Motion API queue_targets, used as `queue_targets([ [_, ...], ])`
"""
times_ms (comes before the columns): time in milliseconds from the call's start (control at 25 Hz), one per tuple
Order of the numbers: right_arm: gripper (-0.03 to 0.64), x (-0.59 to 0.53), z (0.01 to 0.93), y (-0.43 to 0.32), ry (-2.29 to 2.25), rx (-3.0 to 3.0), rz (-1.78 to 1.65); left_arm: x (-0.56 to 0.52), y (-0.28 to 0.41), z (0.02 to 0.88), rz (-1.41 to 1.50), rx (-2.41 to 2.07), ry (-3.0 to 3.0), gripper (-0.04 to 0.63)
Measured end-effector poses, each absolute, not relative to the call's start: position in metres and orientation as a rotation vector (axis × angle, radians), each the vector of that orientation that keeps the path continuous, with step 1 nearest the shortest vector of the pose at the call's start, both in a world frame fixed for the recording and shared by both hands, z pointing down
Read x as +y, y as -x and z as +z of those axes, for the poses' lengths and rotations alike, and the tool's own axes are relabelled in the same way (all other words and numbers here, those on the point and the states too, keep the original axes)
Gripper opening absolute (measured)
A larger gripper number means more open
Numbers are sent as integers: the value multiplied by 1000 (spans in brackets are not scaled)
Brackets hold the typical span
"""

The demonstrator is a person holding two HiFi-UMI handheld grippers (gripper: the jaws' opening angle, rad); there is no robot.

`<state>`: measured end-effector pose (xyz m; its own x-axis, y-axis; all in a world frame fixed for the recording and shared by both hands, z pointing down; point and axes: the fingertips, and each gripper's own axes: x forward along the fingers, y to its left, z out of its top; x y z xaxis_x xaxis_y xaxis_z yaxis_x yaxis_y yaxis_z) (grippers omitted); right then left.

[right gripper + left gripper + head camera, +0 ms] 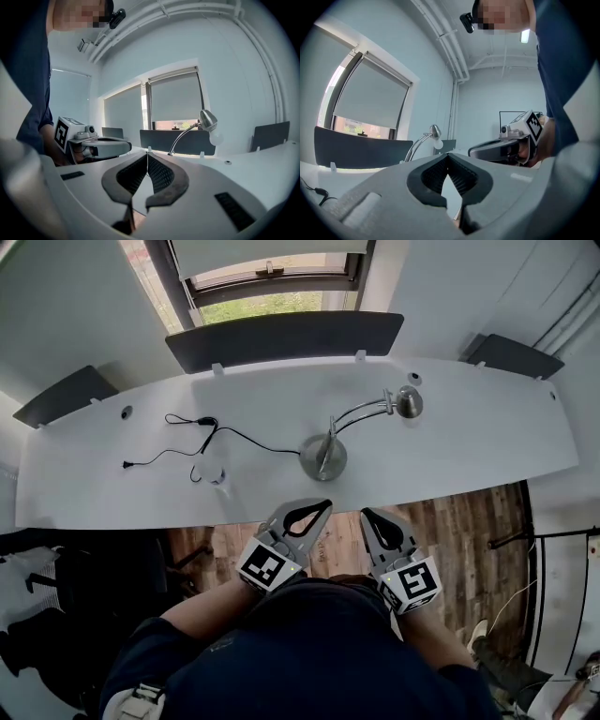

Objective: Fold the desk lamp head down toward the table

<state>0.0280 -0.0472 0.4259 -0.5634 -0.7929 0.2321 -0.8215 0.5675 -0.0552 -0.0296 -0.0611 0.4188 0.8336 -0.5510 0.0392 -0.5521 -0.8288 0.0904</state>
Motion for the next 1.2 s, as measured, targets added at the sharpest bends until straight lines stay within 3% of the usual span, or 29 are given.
queue_targets([
  [1040,14,-160,400,-69,-1230,-2324,-287,-181,7,485,202,-1019,-2865,8],
  [1200,55,-173,400,-72,-1203,-2221,-388,-196,7,500,230,-1025,-2853,8],
])
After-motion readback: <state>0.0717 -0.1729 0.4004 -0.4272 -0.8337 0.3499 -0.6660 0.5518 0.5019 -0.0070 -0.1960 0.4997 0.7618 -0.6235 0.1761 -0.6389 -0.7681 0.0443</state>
